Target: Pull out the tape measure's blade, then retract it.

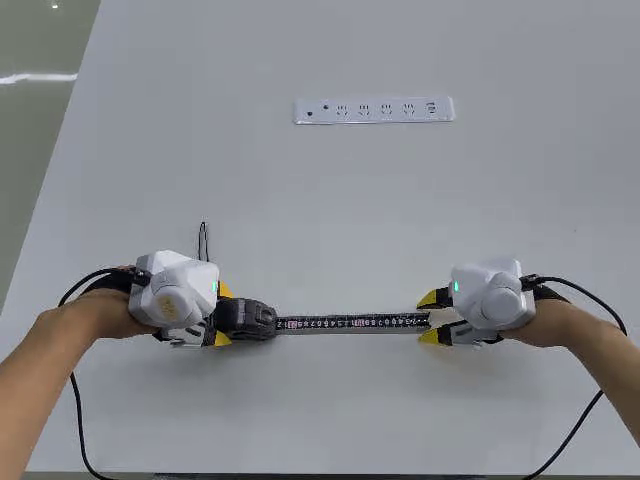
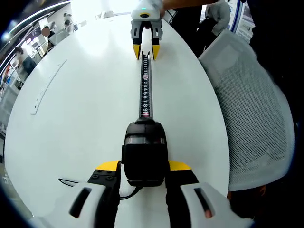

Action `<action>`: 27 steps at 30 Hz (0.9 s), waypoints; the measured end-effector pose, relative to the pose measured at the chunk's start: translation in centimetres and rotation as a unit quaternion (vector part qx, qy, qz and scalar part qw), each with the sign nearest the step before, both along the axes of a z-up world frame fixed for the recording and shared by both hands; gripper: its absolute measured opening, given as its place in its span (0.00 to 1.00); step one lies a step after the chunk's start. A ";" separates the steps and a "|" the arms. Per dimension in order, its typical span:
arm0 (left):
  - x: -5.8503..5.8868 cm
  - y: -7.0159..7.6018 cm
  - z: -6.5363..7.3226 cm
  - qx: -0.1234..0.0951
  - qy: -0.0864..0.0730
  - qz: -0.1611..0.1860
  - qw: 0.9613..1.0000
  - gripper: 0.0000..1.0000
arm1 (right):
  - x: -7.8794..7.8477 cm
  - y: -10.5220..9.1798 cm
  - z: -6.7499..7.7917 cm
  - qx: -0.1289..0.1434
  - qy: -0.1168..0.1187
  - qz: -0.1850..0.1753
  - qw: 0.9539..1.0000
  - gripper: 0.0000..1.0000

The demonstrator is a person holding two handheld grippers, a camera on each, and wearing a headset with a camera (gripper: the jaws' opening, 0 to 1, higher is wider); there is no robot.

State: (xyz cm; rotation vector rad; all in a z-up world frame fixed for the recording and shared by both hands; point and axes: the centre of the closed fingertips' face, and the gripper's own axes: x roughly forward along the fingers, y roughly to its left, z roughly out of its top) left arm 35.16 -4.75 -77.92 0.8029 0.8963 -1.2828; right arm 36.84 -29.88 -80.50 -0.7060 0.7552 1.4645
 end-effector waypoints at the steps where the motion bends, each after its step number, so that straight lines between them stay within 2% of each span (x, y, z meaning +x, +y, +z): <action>1: 0.1 -0.1 0.1 -0.003 -0.001 0.002 1.000 0.35 | 0.0 0.0 -0.1 -0.002 0.000 -0.001 1.000 0.29; 4: 0.1 0.0 0.3 -0.004 -0.003 0.004 1.000 0.37 | -0.1 -0.2 -0.2 -0.003 0.005 -0.006 1.000 0.33; 10: -0.2 0.2 0.5 -0.007 -0.003 0.018 1.000 0.39 | -0.3 -0.8 0.5 -0.003 0.004 -0.022 1.000 0.34; 15: -0.5 0.7 0.9 -0.017 -0.005 0.052 0.998 0.44 | -0.5 -1.4 1.2 0.002 0.004 -0.047 0.999 0.35; 18: -0.7 0.8 1.7 -0.040 -0.006 0.095 0.995 0.46 | -0.6 -1.8 1.8 0.009 0.000 -0.072 0.997 0.37; 22: -1.4 1.2 2.3 -0.058 -0.010 0.123 0.991 0.51 | -0.9 -2.1 2.5 0.018 -0.003 -0.099 0.995 0.40; 25: -2.1 1.5 2.8 -0.070 -0.012 0.147 0.987 0.53 | -1.3 -2.4 2.9 0.023 -0.004 -0.119 0.993 0.43; 27: -2.5 1.9 2.7 -0.072 -0.008 0.174 0.982 0.55 | -1.5 -2.6 3.1 0.027 -0.005 -0.134 0.991 0.44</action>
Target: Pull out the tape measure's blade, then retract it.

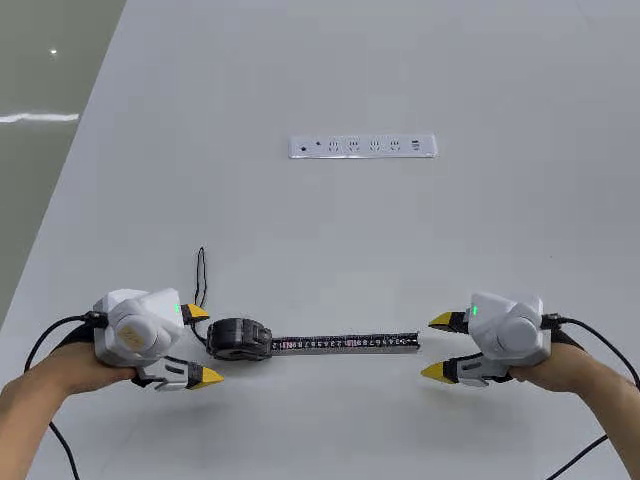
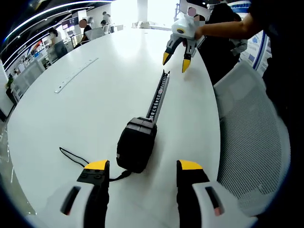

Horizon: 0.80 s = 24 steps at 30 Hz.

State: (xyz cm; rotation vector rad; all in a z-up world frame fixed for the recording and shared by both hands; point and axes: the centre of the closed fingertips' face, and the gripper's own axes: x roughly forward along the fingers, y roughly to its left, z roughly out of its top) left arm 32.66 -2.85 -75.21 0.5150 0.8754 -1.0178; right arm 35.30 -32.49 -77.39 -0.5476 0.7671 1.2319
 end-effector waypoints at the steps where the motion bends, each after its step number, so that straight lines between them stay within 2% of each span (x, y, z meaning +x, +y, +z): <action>1: -0.2 0.3 -0.1 0.003 0.001 0.008 1.000 0.57 | -0.1 -0.1 0.1 0.003 0.001 -0.011 1.000 0.45; 4: -0.7 1.0 -0.2 0.008 -0.004 0.026 1.000 0.59 | -0.4 -0.3 0.3 0.005 -0.002 -0.034 0.999 0.49; 7: -1.1 1.1 0.2 -0.006 -0.008 0.058 0.998 0.62 | -0.7 -0.5 0.7 0.008 -0.002 -0.060 0.998 0.52; 10: -1.4 1.1 0.9 -0.022 -0.018 0.087 0.996 0.65 | -1.2 -0.7 1.2 0.007 -0.003 -0.080 0.997 0.56; 14: -2.1 1.4 1.5 -0.024 -0.031 0.119 0.992 0.68 | -1.7 -1.0 2.0 0.009 -0.010 -0.112 0.994 0.61; 16: -2.5 1.2 2.0 -0.034 -0.035 0.135 0.990 0.70 | -2.0 -1.1 2.2 0.010 -0.011 -0.127 0.992 0.63; 21: -3.7 1.1 2.1 -0.034 -0.036 0.149 0.988 0.73 | -3.3 -1.2 2.9 0.011 -0.015 -0.136 0.990 0.66; 24: -4.2 0.8 2.4 -0.044 -0.037 0.159 0.986 0.76 | -3.7 -1.4 3.2 0.011 -0.019 -0.153 0.988 0.72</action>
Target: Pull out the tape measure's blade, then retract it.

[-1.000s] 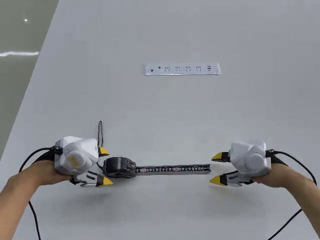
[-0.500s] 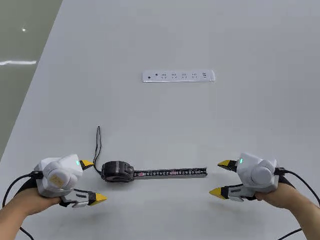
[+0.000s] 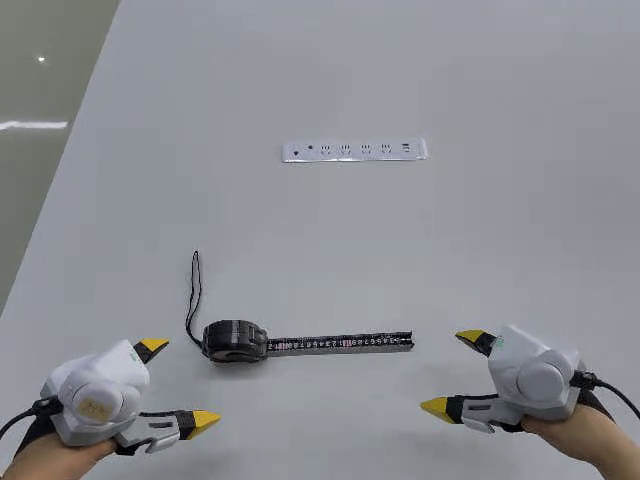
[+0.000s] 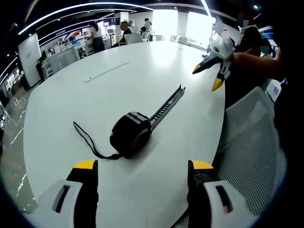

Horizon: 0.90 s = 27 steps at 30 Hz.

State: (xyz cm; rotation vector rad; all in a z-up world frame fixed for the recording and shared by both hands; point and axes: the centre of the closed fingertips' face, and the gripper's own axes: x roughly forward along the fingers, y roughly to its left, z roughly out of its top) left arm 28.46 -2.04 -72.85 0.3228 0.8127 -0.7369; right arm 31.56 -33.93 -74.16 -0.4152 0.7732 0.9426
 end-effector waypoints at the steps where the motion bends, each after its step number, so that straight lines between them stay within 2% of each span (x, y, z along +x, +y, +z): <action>1: -0.1 -0.1 0.1 -0.002 -0.001 0.002 1.000 0.76 | -0.1 0.0 0.2 0.002 -0.001 -0.004 1.000 0.73; 6: -0.7 -0.7 0.5 -0.014 -0.011 0.026 0.999 0.81 | -0.6 0.0 1.4 0.018 -0.014 -0.037 0.999 0.78; 11: -1.5 -1.4 0.6 -0.026 -0.015 0.050 0.998 0.85 | -1.4 0.2 2.1 0.023 -0.014 -0.046 0.999 0.82; 13: -1.8 -1.8 0.6 -0.034 -0.016 0.064 0.997 0.89 | -1.4 0.2 2.4 0.027 -0.022 -0.054 0.998 0.83; 16: -2.3 -2.2 0.5 -0.030 -0.024 0.074 0.997 0.97 | -1.7 0.6 2.9 0.040 -0.029 -0.069 0.996 0.88; 19: -2.6 -2.3 0.7 -0.037 -0.027 0.093 0.995 0.99 | -1.5 0.9 3.2 0.045 -0.057 -0.078 0.994 0.91; 21: -2.7 -2.4 0.8 -0.047 -0.030 0.107 0.993 0.99 | -1.8 1.1 3.1 0.044 -0.057 -0.081 0.994 0.93; 23: -2.6 -2.4 0.9 -0.046 -0.039 0.116 0.991 0.99 | -2.0 1.2 3.0 0.045 -0.053 -0.088 0.994 0.95; 27: -2.6 -2.6 0.8 -0.043 -0.046 0.122 0.991 0.99 | -2.4 1.6 2.9 0.056 -0.049 -0.094 0.993 0.96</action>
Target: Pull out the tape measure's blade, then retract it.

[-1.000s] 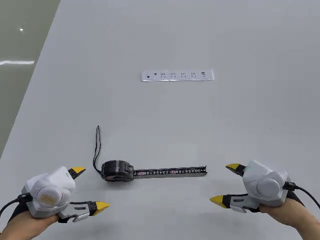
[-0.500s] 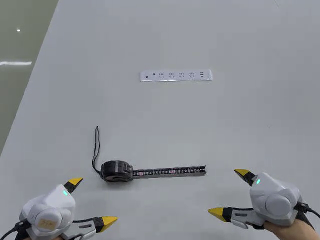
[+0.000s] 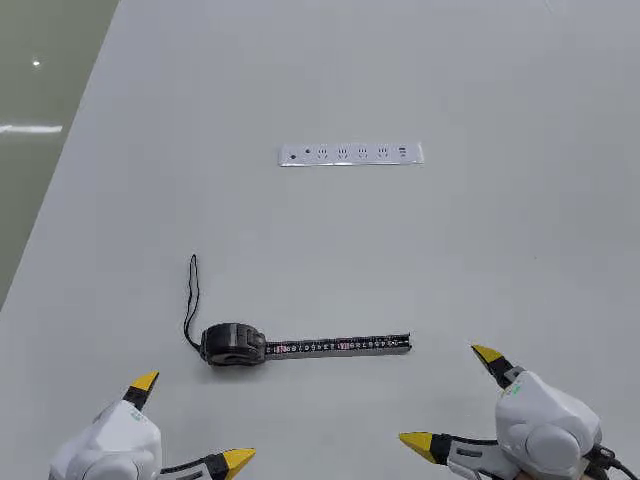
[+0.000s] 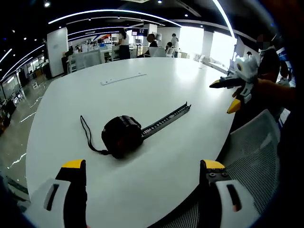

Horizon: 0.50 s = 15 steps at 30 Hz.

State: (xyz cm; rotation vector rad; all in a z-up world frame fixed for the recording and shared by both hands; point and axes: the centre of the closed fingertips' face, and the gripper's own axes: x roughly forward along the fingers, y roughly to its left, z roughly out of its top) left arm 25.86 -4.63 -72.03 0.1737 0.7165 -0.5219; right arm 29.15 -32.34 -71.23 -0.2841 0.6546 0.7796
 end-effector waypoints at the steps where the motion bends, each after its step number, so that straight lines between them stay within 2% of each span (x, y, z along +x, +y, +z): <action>1: 0.0 0.0 0.0 0.002 -0.002 0.000 1.000 0.99 | -0.1 0.0 0.0 0.000 0.001 -0.001 1.000 0.96; 4: 0.3 0.2 0.2 0.010 -0.010 0.012 1.000 0.99 | -0.1 0.0 0.0 0.000 0.000 -0.008 1.000 0.97; 7: 0.5 0.3 0.5 0.003 -0.016 0.023 1.000 0.99 | -0.1 -0.1 0.0 0.005 0.001 -0.017 1.000 0.97; 15: 0.4 0.2 0.6 -0.001 -0.012 0.032 0.999 0.99 | -0.2 0.2 0.0 0.007 0.002 -0.023 1.000 0.97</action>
